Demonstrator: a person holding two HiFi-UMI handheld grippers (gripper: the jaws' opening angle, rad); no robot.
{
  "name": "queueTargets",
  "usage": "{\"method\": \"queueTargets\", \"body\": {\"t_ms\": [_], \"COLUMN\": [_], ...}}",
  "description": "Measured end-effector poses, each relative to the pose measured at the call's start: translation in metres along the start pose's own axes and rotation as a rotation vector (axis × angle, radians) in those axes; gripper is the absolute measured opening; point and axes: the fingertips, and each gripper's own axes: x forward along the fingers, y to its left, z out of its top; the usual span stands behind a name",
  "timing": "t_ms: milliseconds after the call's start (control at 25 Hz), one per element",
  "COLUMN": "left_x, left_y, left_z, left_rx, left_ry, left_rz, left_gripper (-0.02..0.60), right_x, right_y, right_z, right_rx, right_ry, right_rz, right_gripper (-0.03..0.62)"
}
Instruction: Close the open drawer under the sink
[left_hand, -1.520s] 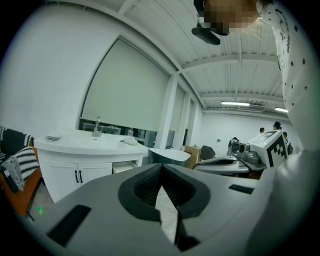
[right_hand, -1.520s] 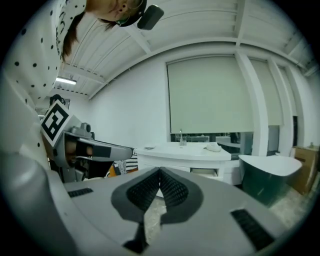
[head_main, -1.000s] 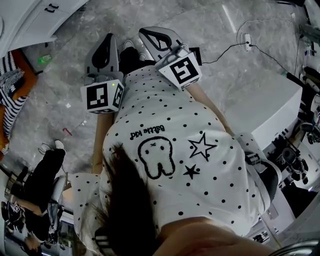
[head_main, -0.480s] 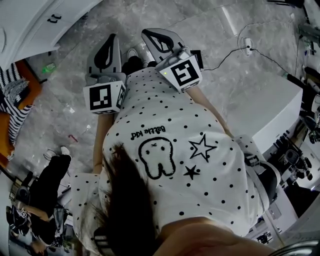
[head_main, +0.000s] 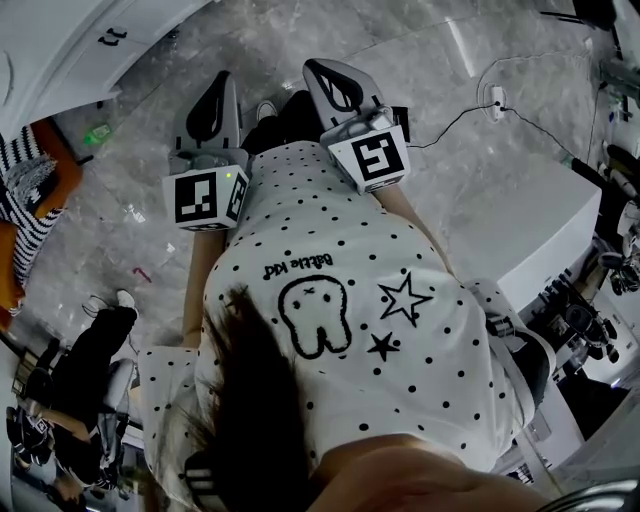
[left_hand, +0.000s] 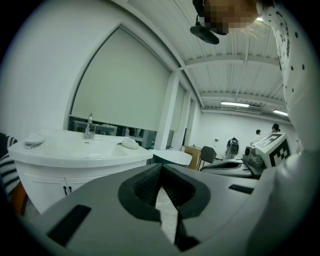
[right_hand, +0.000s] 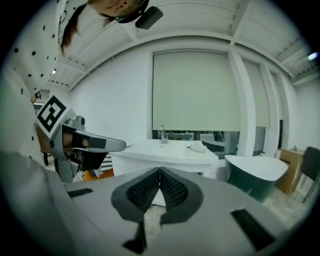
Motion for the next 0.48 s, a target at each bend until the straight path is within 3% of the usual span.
{"method": "queueTargets", "body": {"t_ms": [280, 480], "left_x": [0.027, 0.032], "left_y": [0.011, 0.02], "left_z": [-0.001, 0.028], "left_rx": [-0.067, -0.069], "left_ry": [0.01, -0.013], "left_rz": [0.064, 0.145], "left_gripper": [0.008, 0.008], "right_x": [0.022, 0.04], "right_y": [-0.027, -0.046], "right_z": [0.002, 0.039], "right_rx": [-0.005, 0.003], "right_ry": [0.015, -0.011], "right_rz": [0.055, 0.103], "right_gripper": [0.014, 0.014]}}
